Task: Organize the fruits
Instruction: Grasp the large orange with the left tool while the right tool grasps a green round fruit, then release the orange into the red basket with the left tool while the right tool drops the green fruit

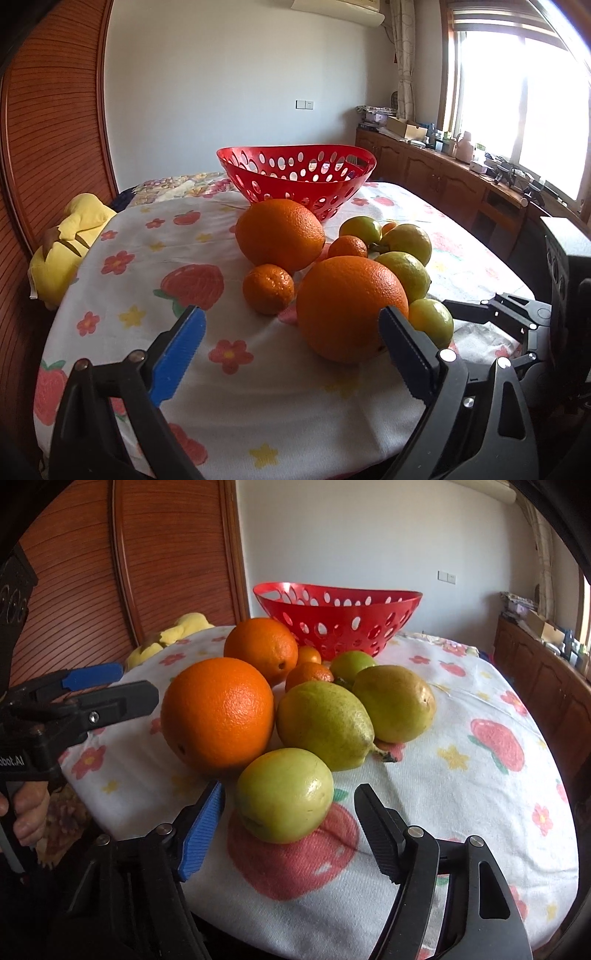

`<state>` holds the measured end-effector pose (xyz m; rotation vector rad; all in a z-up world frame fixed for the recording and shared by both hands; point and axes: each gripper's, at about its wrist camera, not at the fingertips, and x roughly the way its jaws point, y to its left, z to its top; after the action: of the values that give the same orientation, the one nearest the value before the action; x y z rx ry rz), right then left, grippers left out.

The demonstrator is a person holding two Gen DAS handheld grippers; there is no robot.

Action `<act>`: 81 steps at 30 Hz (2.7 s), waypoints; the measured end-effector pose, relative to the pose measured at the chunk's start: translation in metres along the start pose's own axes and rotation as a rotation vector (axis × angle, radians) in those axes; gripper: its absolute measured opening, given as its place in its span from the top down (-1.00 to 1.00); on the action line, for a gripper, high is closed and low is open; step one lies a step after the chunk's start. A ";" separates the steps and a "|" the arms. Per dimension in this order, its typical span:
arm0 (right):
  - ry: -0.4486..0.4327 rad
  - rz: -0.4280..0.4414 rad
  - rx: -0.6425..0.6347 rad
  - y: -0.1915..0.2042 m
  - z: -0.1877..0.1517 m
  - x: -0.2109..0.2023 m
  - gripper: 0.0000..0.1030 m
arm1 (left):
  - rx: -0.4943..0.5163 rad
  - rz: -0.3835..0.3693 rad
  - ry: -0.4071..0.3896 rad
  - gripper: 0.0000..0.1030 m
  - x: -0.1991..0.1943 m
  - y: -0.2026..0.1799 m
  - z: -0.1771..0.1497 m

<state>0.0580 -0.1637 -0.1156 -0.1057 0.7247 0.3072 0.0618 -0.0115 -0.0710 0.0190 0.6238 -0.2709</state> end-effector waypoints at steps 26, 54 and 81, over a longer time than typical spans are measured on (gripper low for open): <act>-0.021 -0.027 0.025 -0.009 -0.008 -0.008 -0.08 | 0.024 -0.080 0.119 -0.86 0.043 -0.028 0.016; -0.005 -0.029 0.040 -0.013 -0.012 -0.002 -0.07 | 0.009 -0.139 0.133 -0.63 0.042 -0.023 0.004; -0.169 -0.026 -0.010 -0.035 0.059 -0.054 -0.07 | 0.010 -0.109 -0.053 -0.62 -0.006 0.009 0.075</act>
<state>0.0682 -0.1985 -0.0362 -0.0973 0.5537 0.2907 0.1030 -0.0090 -0.0069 -0.0129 0.5720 -0.3784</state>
